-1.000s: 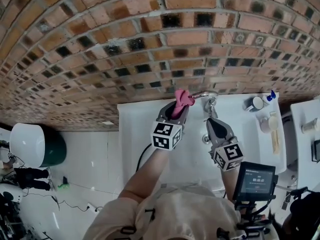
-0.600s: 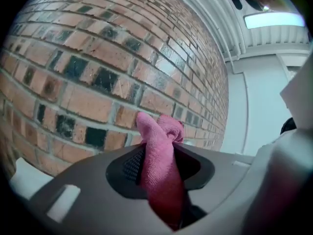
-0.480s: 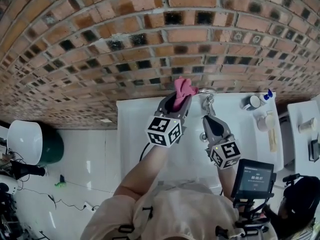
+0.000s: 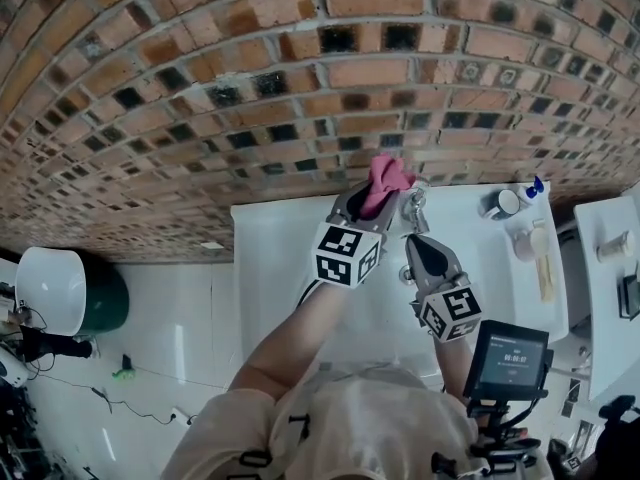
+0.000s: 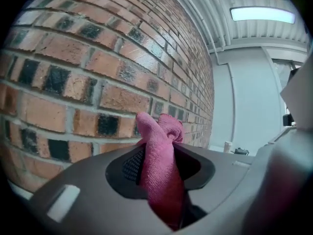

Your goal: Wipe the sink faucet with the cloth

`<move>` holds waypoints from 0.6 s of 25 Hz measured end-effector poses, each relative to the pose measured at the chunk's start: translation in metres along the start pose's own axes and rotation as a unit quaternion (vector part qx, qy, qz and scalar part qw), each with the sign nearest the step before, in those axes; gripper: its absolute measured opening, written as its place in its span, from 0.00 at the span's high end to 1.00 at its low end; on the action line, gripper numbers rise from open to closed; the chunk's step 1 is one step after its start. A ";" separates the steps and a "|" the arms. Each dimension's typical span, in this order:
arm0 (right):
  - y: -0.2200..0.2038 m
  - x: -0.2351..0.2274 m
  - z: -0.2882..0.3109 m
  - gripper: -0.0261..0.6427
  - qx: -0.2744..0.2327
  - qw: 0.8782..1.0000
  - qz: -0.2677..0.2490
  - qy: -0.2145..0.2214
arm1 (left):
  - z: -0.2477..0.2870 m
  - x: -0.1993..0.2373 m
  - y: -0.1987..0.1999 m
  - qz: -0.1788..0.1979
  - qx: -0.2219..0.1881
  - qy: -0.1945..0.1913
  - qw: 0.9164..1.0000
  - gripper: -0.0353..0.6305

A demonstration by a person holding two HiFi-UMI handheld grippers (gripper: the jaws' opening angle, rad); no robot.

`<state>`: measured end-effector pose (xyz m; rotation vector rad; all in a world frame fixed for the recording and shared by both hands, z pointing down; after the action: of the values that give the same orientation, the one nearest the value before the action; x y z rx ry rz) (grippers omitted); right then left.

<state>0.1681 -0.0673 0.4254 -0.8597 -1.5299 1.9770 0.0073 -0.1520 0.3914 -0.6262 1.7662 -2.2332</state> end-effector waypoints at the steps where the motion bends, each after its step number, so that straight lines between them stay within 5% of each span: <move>1: -0.001 0.000 0.001 0.98 0.002 1.000 0.001 0.001 | -0.004 0.007 -0.004 -0.006 0.002 0.009 1.000 0.74; 9: -0.004 0.010 0.014 0.98 0.003 1.000 0.000 0.023 | -0.023 0.035 -0.055 -0.037 0.063 0.070 0.995 0.74; 12: -0.004 0.010 0.011 0.98 0.003 1.000 0.001 0.020 | -0.031 0.026 -0.048 -0.039 0.033 0.075 0.996 0.75; 15: -0.004 0.003 0.002 0.98 0.001 1.000 0.008 0.004 | -0.023 0.001 -0.016 0.003 0.000 0.035 0.999 0.74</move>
<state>0.1643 -0.0657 0.4294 -0.8819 -1.5212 1.9832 -0.0025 -0.1282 0.4030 -0.5486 1.7983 -2.2783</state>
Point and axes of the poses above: the fingertips, and each gripper's own axes: z forward along the fingers, x to its left, y out of its top, the point moved 9 cm from there along -z, backward along the fingers, and after that the axes turned 8 degrees about y, right-handed, at the moved point
